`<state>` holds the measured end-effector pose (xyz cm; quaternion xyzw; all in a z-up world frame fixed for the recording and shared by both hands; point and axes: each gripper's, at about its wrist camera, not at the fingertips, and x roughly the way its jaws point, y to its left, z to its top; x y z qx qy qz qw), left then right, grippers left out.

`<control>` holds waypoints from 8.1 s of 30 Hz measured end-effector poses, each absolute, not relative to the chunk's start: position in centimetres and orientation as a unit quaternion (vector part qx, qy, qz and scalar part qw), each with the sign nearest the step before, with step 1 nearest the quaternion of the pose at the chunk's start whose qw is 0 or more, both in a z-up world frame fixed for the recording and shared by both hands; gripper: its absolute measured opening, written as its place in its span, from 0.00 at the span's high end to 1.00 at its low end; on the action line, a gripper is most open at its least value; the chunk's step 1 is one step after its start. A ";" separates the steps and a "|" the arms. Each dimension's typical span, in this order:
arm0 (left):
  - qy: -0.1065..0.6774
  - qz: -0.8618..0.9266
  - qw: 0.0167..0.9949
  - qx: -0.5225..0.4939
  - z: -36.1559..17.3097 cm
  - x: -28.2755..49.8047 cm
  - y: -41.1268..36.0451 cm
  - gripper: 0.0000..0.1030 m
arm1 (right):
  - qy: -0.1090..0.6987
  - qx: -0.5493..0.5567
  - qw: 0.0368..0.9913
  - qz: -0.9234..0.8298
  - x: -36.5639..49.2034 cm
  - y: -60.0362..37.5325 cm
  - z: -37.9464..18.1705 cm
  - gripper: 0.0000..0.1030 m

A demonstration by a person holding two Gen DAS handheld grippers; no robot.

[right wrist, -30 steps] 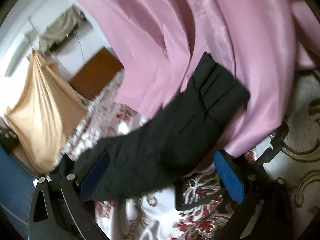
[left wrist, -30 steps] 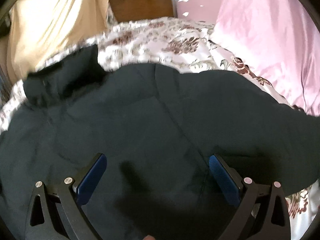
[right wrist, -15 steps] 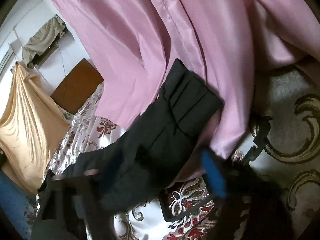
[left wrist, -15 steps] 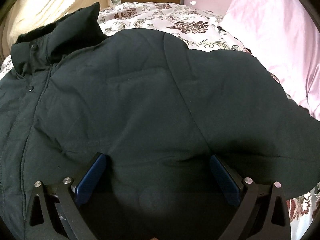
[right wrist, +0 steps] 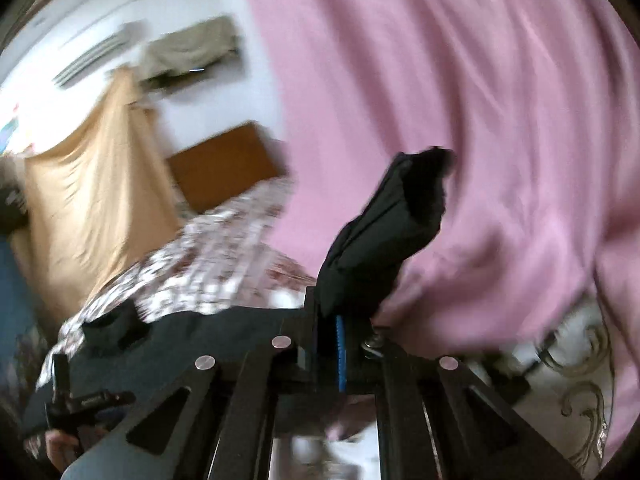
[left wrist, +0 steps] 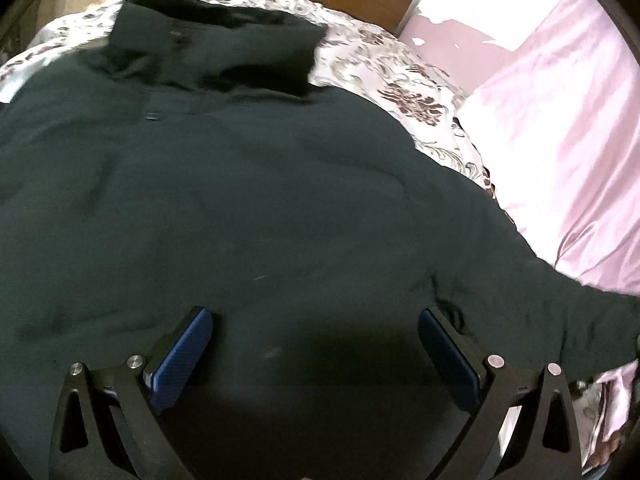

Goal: Fold large clothes

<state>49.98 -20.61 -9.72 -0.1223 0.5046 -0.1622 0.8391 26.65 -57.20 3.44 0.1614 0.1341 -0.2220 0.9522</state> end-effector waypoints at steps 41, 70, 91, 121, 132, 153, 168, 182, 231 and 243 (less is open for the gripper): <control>0.527 -0.157 0.768 -0.329 -12.0 46.4 4.9 0.51 | 0.406 0.021 0.883 0.235 42.5 -14.8 -8.8 0.46; 0.464 0.027 0.883 -0.068 -11.1 49.3 3.9 0.92 | 0.423 0.101 0.896 -0.091 47.7 -34.0 -12.1 0.77; 0.403 0.022 0.848 -0.343 -6.2 37.3 18.5 0.08 | 0.323 0.068 0.944 0.002 42.5 -27.0 -6.2 0.24; 0.272 0.240 0.803 -0.472 -11.4 34.1 34.4 0.92 | 0.372 -0.152 0.915 0.039 47.1 -2.3 -10.7 0.14; 0.194 0.222 0.914 -0.280 -0.3 34.9 28.1 0.93 | 0.337 -0.047 0.937 0.079 44.3 -6.6 -7.3 0.14; 0.220 -0.063 0.971 0.062 3.5 38.8 -3.4 0.93 | 0.281 0.128 0.949 0.063 36.7 -28.8 -3.0 0.13; 0.347 -0.239 0.905 0.055 -5.3 39.3 -10.1 0.56 | 0.298 0.341 0.890 0.050 39.3 -37.0 -10.6 0.13; 0.442 -0.310 0.840 -0.050 -5.3 35.0 -3.7 0.15 | 0.312 0.279 0.907 0.055 39.7 -34.7 -10.6 0.13; 0.389 0.061 0.910 -0.134 -8.6 41.1 11.7 0.06 | 0.203 -0.085 0.974 -0.051 43.6 -26.8 3.3 0.91; 0.367 0.042 0.922 -0.119 -6.5 45.3 9.2 0.06 | 0.259 0.065 0.953 -0.141 44.4 -35.4 -4.1 0.47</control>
